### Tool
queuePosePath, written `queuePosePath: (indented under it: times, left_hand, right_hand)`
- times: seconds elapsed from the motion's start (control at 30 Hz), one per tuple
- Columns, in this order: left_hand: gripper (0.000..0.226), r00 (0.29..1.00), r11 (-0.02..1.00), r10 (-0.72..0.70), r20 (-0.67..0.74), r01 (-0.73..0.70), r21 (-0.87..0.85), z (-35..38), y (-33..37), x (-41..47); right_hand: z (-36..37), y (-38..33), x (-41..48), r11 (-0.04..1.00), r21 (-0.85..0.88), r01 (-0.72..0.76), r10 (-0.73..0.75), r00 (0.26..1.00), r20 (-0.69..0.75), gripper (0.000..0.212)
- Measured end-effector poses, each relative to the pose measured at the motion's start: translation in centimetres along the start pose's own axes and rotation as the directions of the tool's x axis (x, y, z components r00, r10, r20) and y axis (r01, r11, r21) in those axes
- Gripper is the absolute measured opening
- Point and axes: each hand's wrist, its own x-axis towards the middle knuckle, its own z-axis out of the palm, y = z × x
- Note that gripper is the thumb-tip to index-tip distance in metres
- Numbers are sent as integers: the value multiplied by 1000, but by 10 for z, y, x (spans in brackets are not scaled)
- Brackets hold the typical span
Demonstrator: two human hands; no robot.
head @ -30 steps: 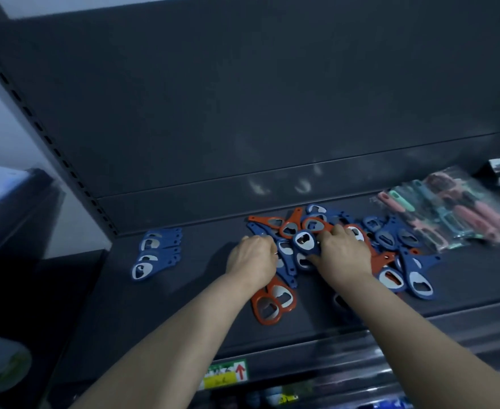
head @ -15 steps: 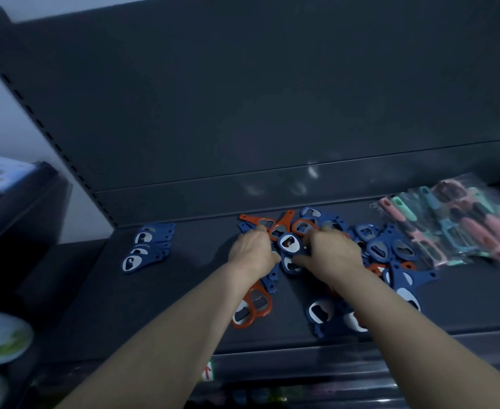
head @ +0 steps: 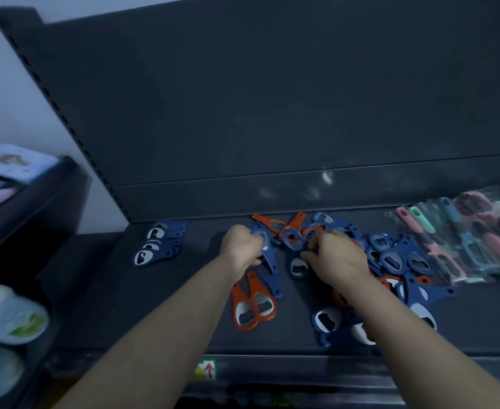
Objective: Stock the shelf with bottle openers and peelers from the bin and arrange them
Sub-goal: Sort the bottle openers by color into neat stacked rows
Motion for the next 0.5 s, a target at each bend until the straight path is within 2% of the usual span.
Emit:
queuePosePath:
  times: [0.07, 0.13, 0.3, 0.4, 0.5]
  left_hand:
    - [11, 1000, 996, 14, 8, -14, -90, -19, -5, -4]
    - [19, 999, 989, 49, -3, -49, -136, -41, -16, -7]
    - [18, 972, 988, 114, -204, -133, -83, -111, -70, -9]
    - [11, 931, 982, 157, -329, -110, 155, -158, -106, -12]
    - [16, 925, 937, 159, -344, -32, 347, -191, -135, -15]
  right_hand:
    - [2, -9, 1, 999, 40, 21, -19, 999, -31, 22]
    - [4, -26, 1, 996, 54, 69, -67, 997, -24, 22]
    - [22, -88, -6, 975, 91, 204, -207, 978, 36, 21]
    - [39, -125, -12, 963, 99, 251, -258, 964, 67, 20]
    - [56, -153, -16, 955, 95, 280, -290, 951, 107, 18]
